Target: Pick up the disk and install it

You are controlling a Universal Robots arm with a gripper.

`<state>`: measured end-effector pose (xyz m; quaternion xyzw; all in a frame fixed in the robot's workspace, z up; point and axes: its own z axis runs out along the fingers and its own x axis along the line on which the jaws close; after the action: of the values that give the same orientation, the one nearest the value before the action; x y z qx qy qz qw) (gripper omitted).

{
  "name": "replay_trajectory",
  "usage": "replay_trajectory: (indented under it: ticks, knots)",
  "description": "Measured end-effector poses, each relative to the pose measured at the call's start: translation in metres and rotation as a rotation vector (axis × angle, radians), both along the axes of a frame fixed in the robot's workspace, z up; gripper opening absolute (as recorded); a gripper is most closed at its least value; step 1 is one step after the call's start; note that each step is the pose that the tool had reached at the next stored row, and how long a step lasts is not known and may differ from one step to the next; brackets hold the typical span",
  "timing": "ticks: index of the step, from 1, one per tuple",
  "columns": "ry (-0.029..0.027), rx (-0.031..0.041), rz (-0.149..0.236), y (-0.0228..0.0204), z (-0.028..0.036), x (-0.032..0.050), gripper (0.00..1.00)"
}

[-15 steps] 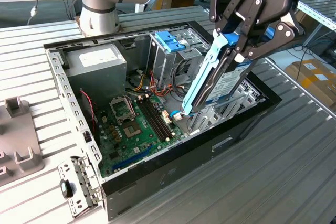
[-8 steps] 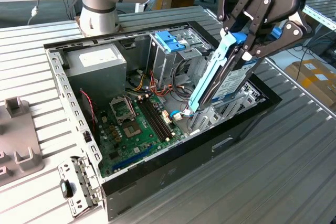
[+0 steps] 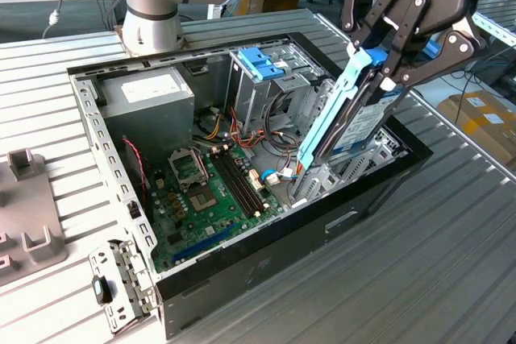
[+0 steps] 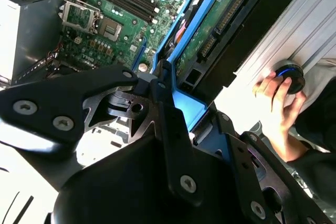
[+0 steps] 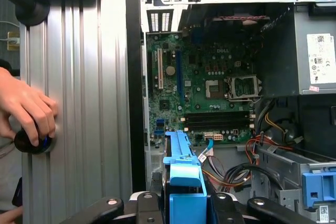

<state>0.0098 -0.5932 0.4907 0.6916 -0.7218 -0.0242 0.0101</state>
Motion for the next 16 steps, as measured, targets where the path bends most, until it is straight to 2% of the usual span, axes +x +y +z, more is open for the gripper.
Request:
replay_trajectory:
  ticks: [16]
  knots:
    - [0.0000, 0.0000, 0.000, 0.0000, -0.0013, 0.0171, 0.37]
